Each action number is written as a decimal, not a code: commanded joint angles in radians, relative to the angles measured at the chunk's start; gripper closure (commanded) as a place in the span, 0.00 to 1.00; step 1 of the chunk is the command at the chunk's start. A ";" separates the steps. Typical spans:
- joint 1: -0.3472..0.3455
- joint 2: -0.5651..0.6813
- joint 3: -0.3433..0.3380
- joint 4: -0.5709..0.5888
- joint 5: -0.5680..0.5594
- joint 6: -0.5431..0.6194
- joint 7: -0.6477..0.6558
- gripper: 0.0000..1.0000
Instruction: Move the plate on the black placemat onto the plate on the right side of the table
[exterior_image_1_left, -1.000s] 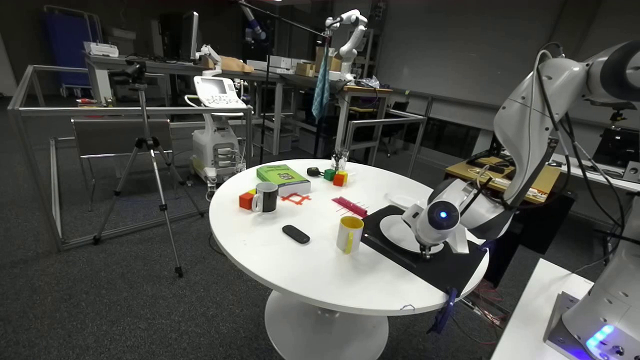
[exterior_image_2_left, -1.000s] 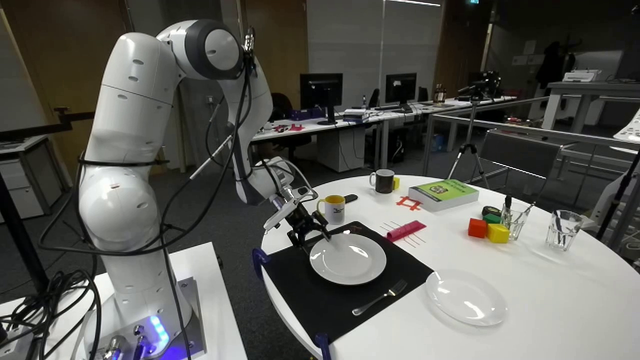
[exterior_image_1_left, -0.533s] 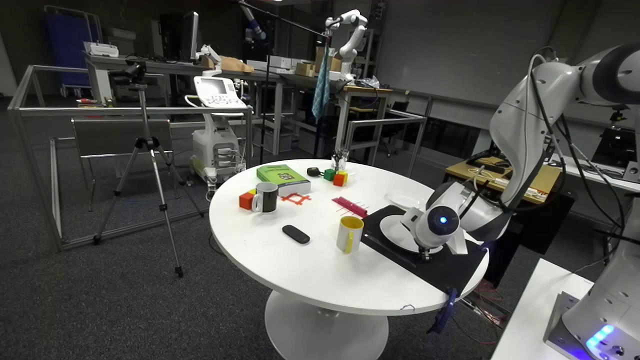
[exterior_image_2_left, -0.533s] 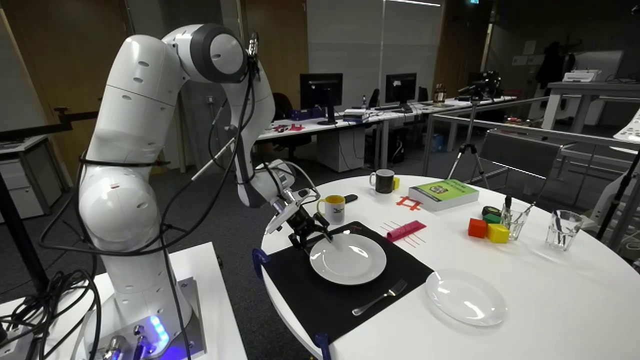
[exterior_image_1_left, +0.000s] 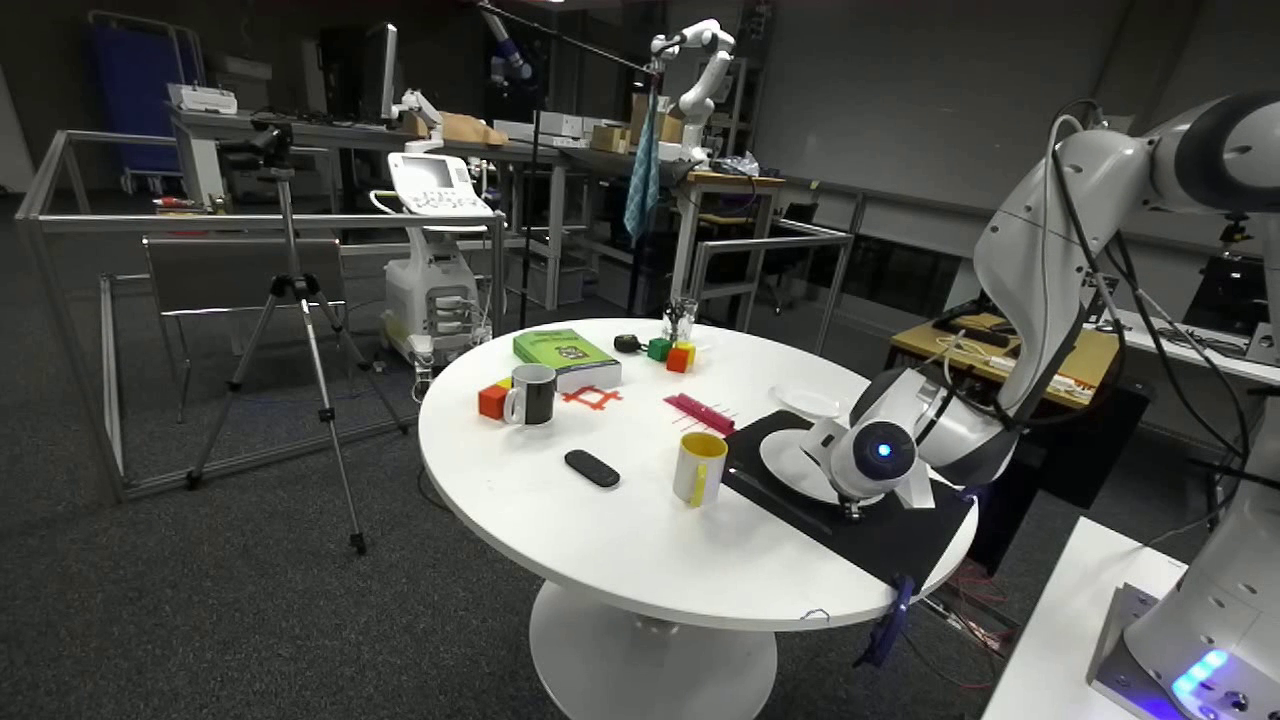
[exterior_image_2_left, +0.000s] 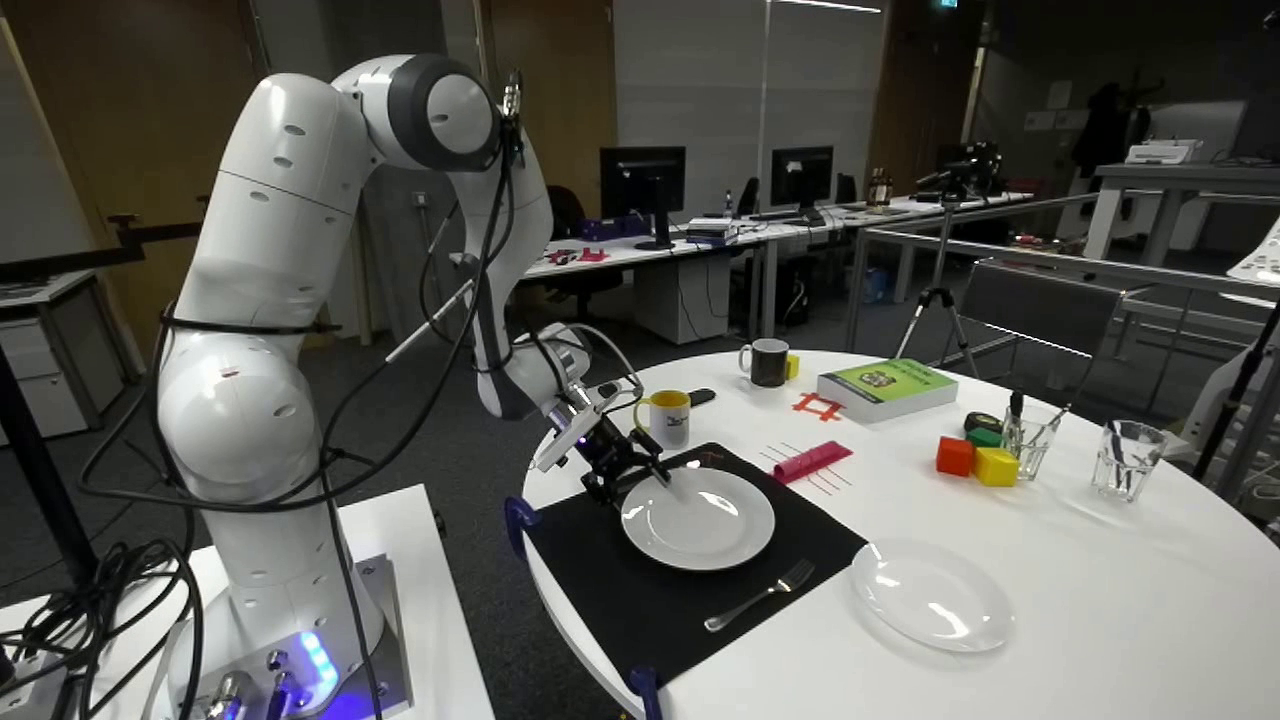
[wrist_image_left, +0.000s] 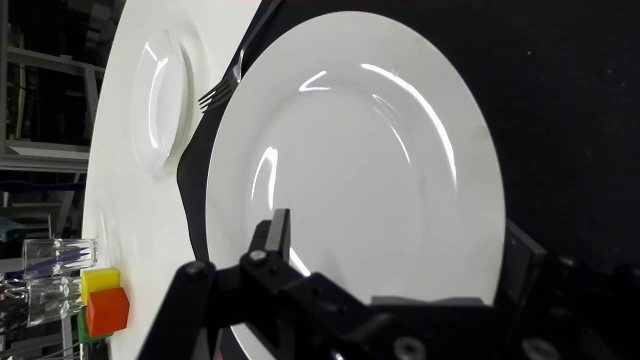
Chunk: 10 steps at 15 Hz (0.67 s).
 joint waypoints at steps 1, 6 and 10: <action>-0.007 0.014 0.002 0.014 -0.034 -0.044 0.021 0.25; -0.011 0.019 0.003 0.015 -0.024 -0.050 0.019 0.58; -0.013 0.015 0.004 0.014 -0.012 -0.060 -0.002 0.89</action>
